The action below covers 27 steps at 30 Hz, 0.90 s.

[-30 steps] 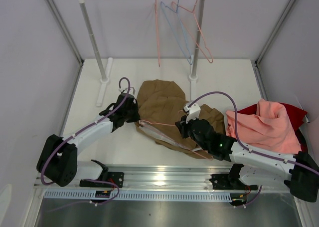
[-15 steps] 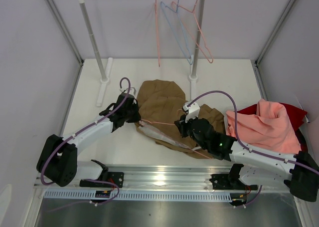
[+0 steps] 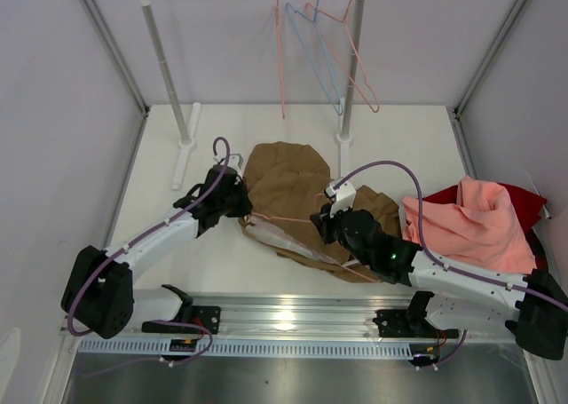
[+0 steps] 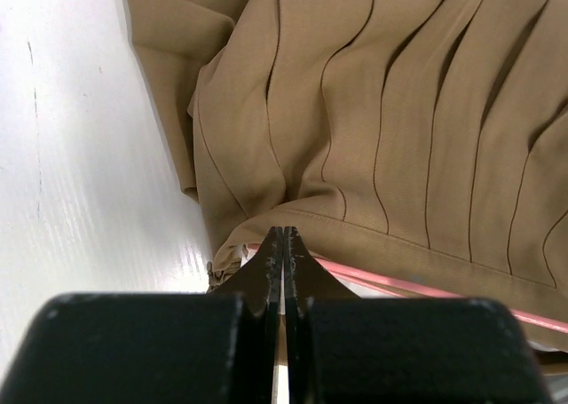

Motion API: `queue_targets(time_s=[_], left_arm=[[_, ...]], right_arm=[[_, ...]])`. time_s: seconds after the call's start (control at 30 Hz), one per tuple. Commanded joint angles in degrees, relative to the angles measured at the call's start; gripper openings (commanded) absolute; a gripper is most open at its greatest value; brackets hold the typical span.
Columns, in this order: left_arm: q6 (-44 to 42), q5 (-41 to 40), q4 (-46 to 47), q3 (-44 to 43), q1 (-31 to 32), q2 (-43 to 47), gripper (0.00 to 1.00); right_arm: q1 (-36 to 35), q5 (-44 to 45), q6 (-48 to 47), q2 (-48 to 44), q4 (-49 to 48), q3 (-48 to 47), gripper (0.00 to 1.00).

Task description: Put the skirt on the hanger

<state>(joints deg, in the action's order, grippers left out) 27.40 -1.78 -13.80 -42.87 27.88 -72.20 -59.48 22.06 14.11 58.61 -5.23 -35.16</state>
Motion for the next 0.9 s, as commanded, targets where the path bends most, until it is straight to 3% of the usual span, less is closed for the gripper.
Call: queue_targets(time_s=[0.0,0.43,0.87], left_arm=[[-1.7,1.3,2.2,-0.3,0.4,1.5,0.0],[1.7,-4.7,-7.1,-0.5,2.3,3.5,0.03],[2.1,-6.4,-7.5,0.2,3.3,2.5,0.25]], right_arm=[[0.4,-0.1,-1.6,-1.0,-2.9,-2.3,0.0],[1.0,-0.7,-1.9,-1.0,-2.7,-2.4,0.0],[1.1,-0.6,-1.9,-1.0,-2.5,-2.4,0.0]])
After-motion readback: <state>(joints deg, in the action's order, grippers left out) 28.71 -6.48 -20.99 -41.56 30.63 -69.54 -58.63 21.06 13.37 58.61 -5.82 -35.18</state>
